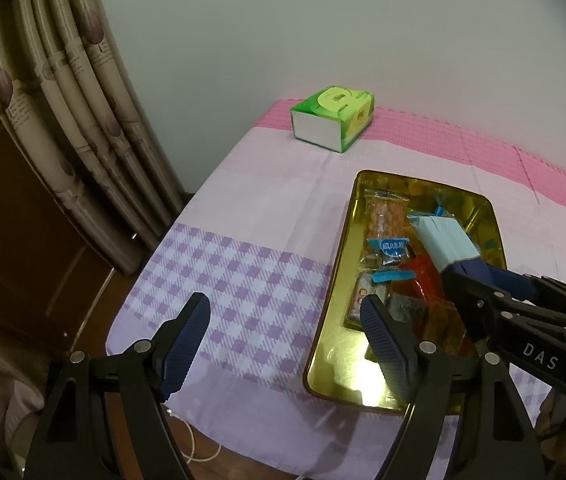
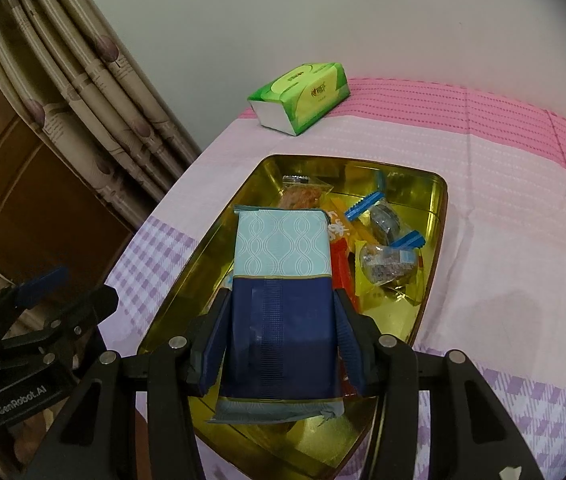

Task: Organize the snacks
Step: 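Carry the navy-and-teal packet into the gold tray and open the right gripper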

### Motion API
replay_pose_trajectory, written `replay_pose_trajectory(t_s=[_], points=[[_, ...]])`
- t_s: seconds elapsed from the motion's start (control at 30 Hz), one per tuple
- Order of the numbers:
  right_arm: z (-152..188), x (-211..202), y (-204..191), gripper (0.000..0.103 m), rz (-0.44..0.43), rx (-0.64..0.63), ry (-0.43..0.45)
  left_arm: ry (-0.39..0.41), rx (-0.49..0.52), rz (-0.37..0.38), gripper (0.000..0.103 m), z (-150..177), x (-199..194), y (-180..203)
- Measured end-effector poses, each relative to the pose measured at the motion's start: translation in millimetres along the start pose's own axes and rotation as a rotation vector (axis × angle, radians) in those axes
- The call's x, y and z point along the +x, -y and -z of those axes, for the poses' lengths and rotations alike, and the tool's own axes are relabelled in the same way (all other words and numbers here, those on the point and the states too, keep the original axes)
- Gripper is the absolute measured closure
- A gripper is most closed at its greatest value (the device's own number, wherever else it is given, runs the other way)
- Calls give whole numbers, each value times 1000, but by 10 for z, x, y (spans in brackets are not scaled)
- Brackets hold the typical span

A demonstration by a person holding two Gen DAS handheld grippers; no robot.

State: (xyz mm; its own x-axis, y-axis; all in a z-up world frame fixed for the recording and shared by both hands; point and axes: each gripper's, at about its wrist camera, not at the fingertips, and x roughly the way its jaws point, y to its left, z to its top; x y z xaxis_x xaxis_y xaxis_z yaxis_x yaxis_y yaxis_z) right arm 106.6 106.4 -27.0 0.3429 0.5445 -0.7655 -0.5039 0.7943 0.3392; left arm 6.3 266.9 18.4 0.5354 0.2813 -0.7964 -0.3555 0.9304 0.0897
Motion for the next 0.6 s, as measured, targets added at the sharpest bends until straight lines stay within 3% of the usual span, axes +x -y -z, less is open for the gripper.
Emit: replay_pose_trajectory(t_s=[0.6], points=[[-19, 59, -10, 56, 10, 1, -2, -20, 13, 11, 25, 6, 38, 22]])
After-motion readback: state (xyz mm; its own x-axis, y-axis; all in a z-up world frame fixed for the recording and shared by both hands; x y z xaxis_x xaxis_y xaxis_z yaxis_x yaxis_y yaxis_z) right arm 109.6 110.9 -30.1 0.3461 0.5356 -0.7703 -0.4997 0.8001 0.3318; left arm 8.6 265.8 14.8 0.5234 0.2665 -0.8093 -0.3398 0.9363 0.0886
